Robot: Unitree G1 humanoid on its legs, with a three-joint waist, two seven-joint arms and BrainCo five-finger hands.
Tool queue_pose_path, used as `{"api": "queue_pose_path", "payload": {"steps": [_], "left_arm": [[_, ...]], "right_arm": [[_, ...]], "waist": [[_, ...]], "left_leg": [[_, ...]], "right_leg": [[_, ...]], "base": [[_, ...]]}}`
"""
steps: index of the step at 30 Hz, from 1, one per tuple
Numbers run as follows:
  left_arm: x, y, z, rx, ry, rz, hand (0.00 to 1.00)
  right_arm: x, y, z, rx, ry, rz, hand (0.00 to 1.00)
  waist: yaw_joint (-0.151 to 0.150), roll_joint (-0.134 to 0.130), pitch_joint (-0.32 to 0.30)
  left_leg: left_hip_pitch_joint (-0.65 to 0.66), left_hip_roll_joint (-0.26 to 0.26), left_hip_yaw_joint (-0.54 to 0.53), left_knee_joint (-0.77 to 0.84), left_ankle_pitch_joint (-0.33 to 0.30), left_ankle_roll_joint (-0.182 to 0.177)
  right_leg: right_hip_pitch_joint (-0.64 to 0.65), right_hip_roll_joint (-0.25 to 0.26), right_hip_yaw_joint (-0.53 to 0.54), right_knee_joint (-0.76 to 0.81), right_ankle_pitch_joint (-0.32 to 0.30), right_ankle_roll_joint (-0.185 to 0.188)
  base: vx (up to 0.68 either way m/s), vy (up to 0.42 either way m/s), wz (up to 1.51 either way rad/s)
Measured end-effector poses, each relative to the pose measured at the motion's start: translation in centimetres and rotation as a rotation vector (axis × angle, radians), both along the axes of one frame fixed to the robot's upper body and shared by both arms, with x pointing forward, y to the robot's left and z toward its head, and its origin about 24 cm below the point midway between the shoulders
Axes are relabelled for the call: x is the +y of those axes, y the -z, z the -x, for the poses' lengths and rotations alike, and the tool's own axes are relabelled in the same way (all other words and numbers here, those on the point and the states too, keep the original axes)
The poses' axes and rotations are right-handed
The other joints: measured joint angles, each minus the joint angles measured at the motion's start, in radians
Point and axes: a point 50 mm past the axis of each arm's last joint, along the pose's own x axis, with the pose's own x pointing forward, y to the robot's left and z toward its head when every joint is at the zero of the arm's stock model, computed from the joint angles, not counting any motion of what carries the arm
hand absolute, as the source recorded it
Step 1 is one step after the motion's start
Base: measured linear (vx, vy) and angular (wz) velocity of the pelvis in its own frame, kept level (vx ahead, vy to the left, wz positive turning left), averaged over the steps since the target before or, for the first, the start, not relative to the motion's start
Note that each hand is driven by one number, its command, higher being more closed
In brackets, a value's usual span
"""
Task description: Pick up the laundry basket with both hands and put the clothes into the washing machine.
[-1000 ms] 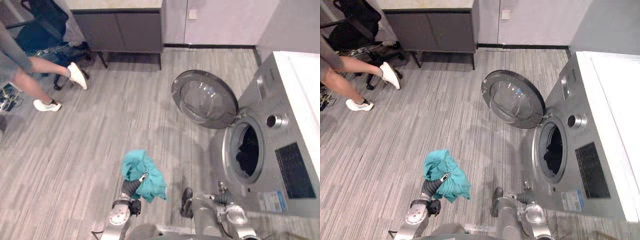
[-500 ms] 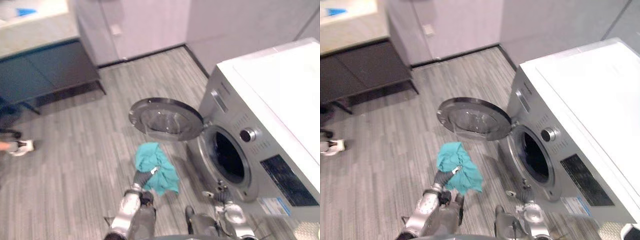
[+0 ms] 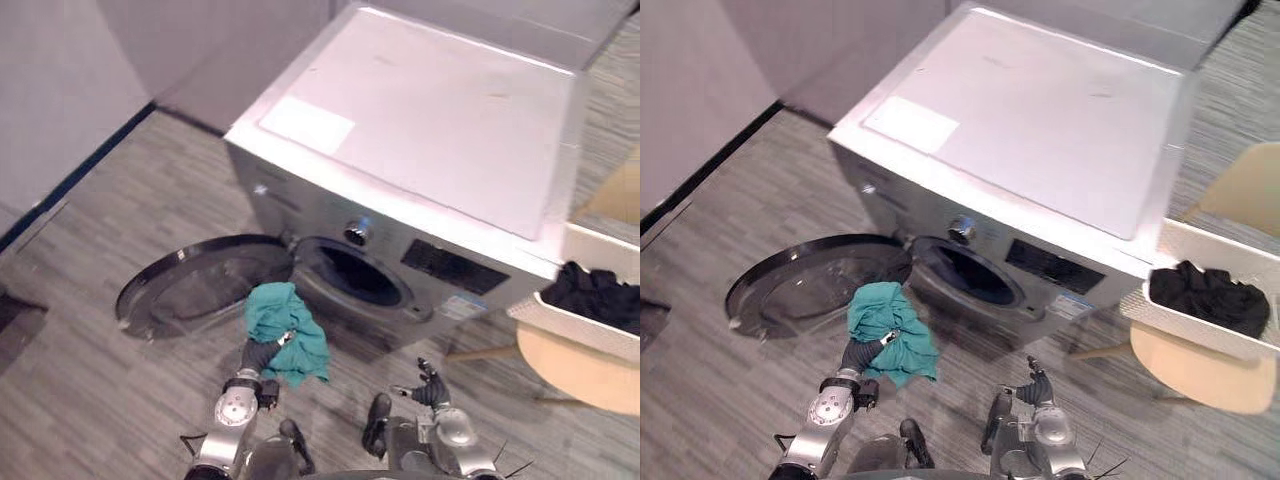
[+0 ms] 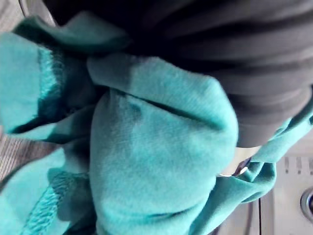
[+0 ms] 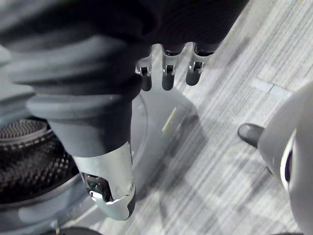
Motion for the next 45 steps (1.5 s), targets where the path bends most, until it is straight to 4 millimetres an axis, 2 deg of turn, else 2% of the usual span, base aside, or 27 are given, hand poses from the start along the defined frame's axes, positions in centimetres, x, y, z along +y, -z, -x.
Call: {"api": "queue_pose_path", "payload": {"steps": [1, 3, 4, 6, 7, 8, 9, 10, 11, 14, 16, 18, 21, 24, 28, 30, 34, 36, 37, 39, 40, 42, 43, 44, 45], "left_arm": [[-0.2, 0.0, 0.0, 0.000, -0.002, 0.007, 1.00], [-0.4, 0.6, 0.5, 0.026, -0.016, 0.022, 1.00], [-0.6, 1.1, 0.8, 0.055, -0.022, 0.028, 1.00], [-0.6, 1.3, 0.8, 0.061, -0.021, 0.025, 1.00], [-0.7, 1.3, 0.8, 0.062, -0.022, 0.025, 1.00], [-0.9, 1.3, 0.7, 0.058, -0.013, 0.020, 1.00], [-0.9, 1.2, 0.6, 0.052, -0.008, 0.013, 1.00], [-0.7, 1.1, 0.3, 0.052, -0.001, -0.002, 1.00], [-0.9, 0.7, -0.2, 0.032, 0.013, -0.008, 1.00], [-0.9, -1.3, -2.8, -0.064, 0.021, -0.036, 1.00], [-0.7, -2.5, -4.1, -0.119, 0.012, -0.052, 1.00], [-0.8, -4.4, -5.3, -0.203, -0.009, -0.044, 1.00], [-1.1, -6.2, -7.1, -0.274, -0.032, -0.031, 1.00], [-0.9, -9.2, -9.4, -0.382, -0.105, -0.002, 1.00], [-0.5, -14.1, -12.2, -0.544, -0.191, 0.038, 1.00], [0.0, -17.7, -13.5, -0.652, -0.247, 0.061, 1.00], [1.3, -21.6, -14.4, -0.768, -0.305, 0.068, 1.00], [2.3, -25.8, -15.2, -0.884, -0.313, 0.025, 1.00], [2.5, -27.1, -15.3, -0.920, -0.316, 0.016, 1.00], [3.1, -32.7, -15.1, -1.089, -0.313, -0.025, 1.00], [3.2, -34.2, -14.9, -1.134, -0.314, -0.035, 1.00], [2.5, -39.8, -13.9, -1.300, -0.295, -0.072, 1.00], [2.2, -41.2, -13.5, -1.344, -0.285, -0.079, 1.00], [1.2, -44.1, -12.6, -1.434, -0.257, -0.093, 1.00], [0.8, -45.4, -12.1, -1.475, -0.246, -0.099, 1.00]], "right_arm": [[-0.4, 0.1, 0.3, 0.009, 0.002, 0.012, 0.00], [-1.4, 0.2, 0.8, 0.025, 0.008, 0.035, 0.00], [-1.8, 0.1, 0.7, 0.023, 0.020, 0.046, 0.00], [-2.3, 0.2, 0.7, 0.025, 0.055, 0.051, 0.00], [-2.4, 0.3, 0.8, 0.031, 0.066, 0.051, 0.00], [-2.6, 0.3, 1.0, 0.038, 0.069, 0.058, 0.00], [-3.0, 0.2, 0.8, 0.035, 0.067, 0.068, 0.00], [-2.6, 0.2, 0.6, 0.032, 0.067, 0.058, 0.00], [-2.3, 0.1, 0.4, 0.022, 0.063, 0.051, 0.00], [-2.1, -0.9, -1.5, -0.043, 0.062, 0.052, 0.00], [-1.8, -2.6, -3.9, -0.137, 0.067, 0.042, 0.00], [-1.3, -4.2, -5.4, -0.225, 0.070, 0.023, 0.00], [-1.1, -5.2, -6.4, -0.281, 0.088, 0.024, 0.00], [-0.3, -8.0, -8.9, -0.412, 0.096, -0.015, 0.00], [0.3, -13.2, -12.1, -0.640, 0.159, -0.082, 0.00], [-0.1, -16.6, -13.2, -0.803, 0.212, -0.127, 0.00], [-0.7, -18.6, -13.2, -0.906, 0.235, -0.142, 0.00], [-1.0, -19.3, -12.8, -0.944, 0.248, -0.154, 0.00], [-1.0, -19.4, -12.6, -0.953, 0.246, -0.155, 0.00], [-0.9, -20.3, -12.0, -1.001, 0.239, -0.164, 0.00], [-0.9, -20.4, -12.0, -1.008, 0.239, -0.168, 0.00], [-0.9, -20.9, -11.9, -1.029, 0.240, -0.179, 0.00], [-0.8, -21.0, -11.9, -1.035, 0.234, -0.182, 0.00], [-0.8, -21.2, -11.9, -1.043, 0.221, -0.186, 0.00], [-0.8, -21.3, -11.9, -1.046, 0.215, -0.187, 0.00]], "waist": [[0.003, 0.004, 0.003], [0.006, 0.033, 0.019], [0.007, 0.028, 0.020], [0.005, 0.031, 0.022], [0.006, 0.031, 0.022], [0.008, 0.042, 0.018], [0.009, 0.062, 0.020], [0.010, 0.041, 0.034], [-0.002, 0.024, 0.045], [0.012, -0.002, 0.122], [0.012, -0.004, 0.176], [0.013, -0.002, 0.210], [0.013, -0.006, 0.221], [0.013, -0.019, 0.253], [0.003, -0.031, 0.287], [0.005, -0.035, 0.306], [0.002, -0.034, 0.307], [-0.005, -0.035, 0.307], [-0.006, -0.035, 0.307], [-0.014, -0.036, 0.307], [-0.017, -0.038, 0.308], [-0.026, -0.040, 0.308], [-0.027, -0.042, 0.309], [-0.030, -0.052, 0.314], [-0.031, -0.056, 0.317]], "left_leg": [[-0.028, 0.035, -0.009, 0.109, 0.000, 0.000], [-0.075, 0.079, -0.099, 0.296, 0.018, -0.007], [-0.103, 0.040, -0.204, 0.290, -0.022, -0.021], [-0.124, -0.014, -0.289, 0.206, -0.042, -0.020], [-0.127, -0.033, -0.321, 0.151, -0.041, -0.022], [-0.116, -0.062, -0.353, -0.009, 0.012, -0.047], [-0.118, -0.057, -0.353, -0.029, 0.034, -0.016], [-0.119, -0.065, -0.334, -0.013, 0.029, -0.016], [-0.145, -0.084, -0.325, 0.010, 0.018, 0.001], [-0.268, -0.084, -0.265, 0.164, -0.017, 0.034], [-0.334, -0.060, -0.220, 0.283, -0.090, 0.057], [-0.420, -0.028, -0.203, 0.427, -0.176, 0.071], [-0.541, -0.007, -0.205, 0.563, -0.237, 0.074], [-0.727, 0.043, -0.220, 0.745, -0.288, 0.081], [-0.970, 0.088, -0.250, 0.935, -0.327, 0.093], [-1.103, 0.105, -0.265, 1.049, -0.350, 0.097], [-1.204, 0.125, -0.288, 1.144, -0.369, 0.099], [-1.261, 0.129, -0.312, 1.180, -0.373, 0.091], [-1.273, 0.129, -0.316, 1.187, -0.373, 0.091], [-1.310, 0.128, -0.329, 1.205, -0.373, 0.089], [-1.317, 0.128, -0.332, 1.208, -0.372, 0.088], [-1.342, 0.127, -0.345, 1.225, -0.371, 0.088], [-1.345, 0.127, -0.347, 1.229, -0.372, 0.087], [-1.353, 0.127, -0.350, 1.232, -0.372, 0.086], [-1.358, 0.128, -0.354, 1.234, -0.372, 0.086]], "right_leg": [[0.012, 0.014, 0.019, -0.005, -0.001, -0.002], [0.066, 0.045, 0.054, -0.017, -0.003, -0.012], [0.067, 0.040, 0.098, -0.017, -0.004, -0.012], [0.063, 0.031, 0.141, -0.016, 0.001, -0.005], [0.061, 0.025, 0.158, -0.013, 0.002, -0.003], [0.039, 0.029, 0.189, 0.010, -0.009, 0.026], [0.020, 0.034, 0.202, 0.039, -0.021, 0.039], [0.002, 0.018, 0.222, 0.074, -0.031, 0.049], [-0.036, -0.003, 0.226, 0.110, -0.041, 0.062], [-0.184, -0.035, 0.275, 0.256, -0.049, 0.073], [-0.276, -0.037, 0.322, 0.360, -0.079, 0.095], [-0.381, -0.037, 0.348, 0.490, -0.131, 0.101], [-0.512, -0.050, 0.355, 0.628, -0.178, 0.091], [-0.705, -0.048, 0.366, 0.797, -0.221, 0.085], [-0.953, -0.033, 0.381, 0.979, -0.246, 0.078], [-1.098, -0.027, 0.406, 1.101, -0.270, 0.074], [-1.204, -0.015, 0.413, 1.197, -0.294, 0.067], [-1.253, -0.015, 0.408, 1.239, -0.305, 0.057], [-1.262, -0.015, 0.407, 1.248, -0.310, 0.057], [-1.297, -0.017, 0.405, 1.277, -0.322, 0.052], [-1.303, -0.017, 0.403, 1.281, -0.323, 0.050], [-1.321, -0.018, 0.395, 1.301, -0.329, 0.043], [-1.325, -0.018, 0.395, 1.306, -0.331, 0.041], [-1.334, -0.019, 0.393, 1.312, -0.334, 0.038], [-1.336, -0.019, 0.389, 1.313, -0.334, 0.037]], "base": [[0.09, -0.139, -0.56], [0.12, -0.059, -0.72], [0.11, 0.044, -0.71], [0.09, 0.084, -0.69], [0.10, 0.195, -0.78], [0.08, 0.199, -0.70], [0.06, 0.208, -0.70], [0.02, 0.128, -0.33], [0.00, 0.172, -0.19], [-0.10, 0.199, -0.38], [-0.16, 0.144, -0.63], [-0.20, 0.094, -0.49], [-0.16, 0.027, -0.07], [-0.17, -0.015, -0.18], [-0.11, -0.058, -0.12], [-0.10, -0.111, -0.10], [-0.04, -0.079, -0.05], [-0.04, -0.079, 0.07], [-0.03, -0.090, 0.14], [-0.01, -0.078, 0.11], [0.01, -0.051, 0.07], [0.02, -0.037, 0.03], [0.03, -0.033, 0.01], [0.00, 0.000, 0.00], [0.03, -0.034, 0.01]]}}
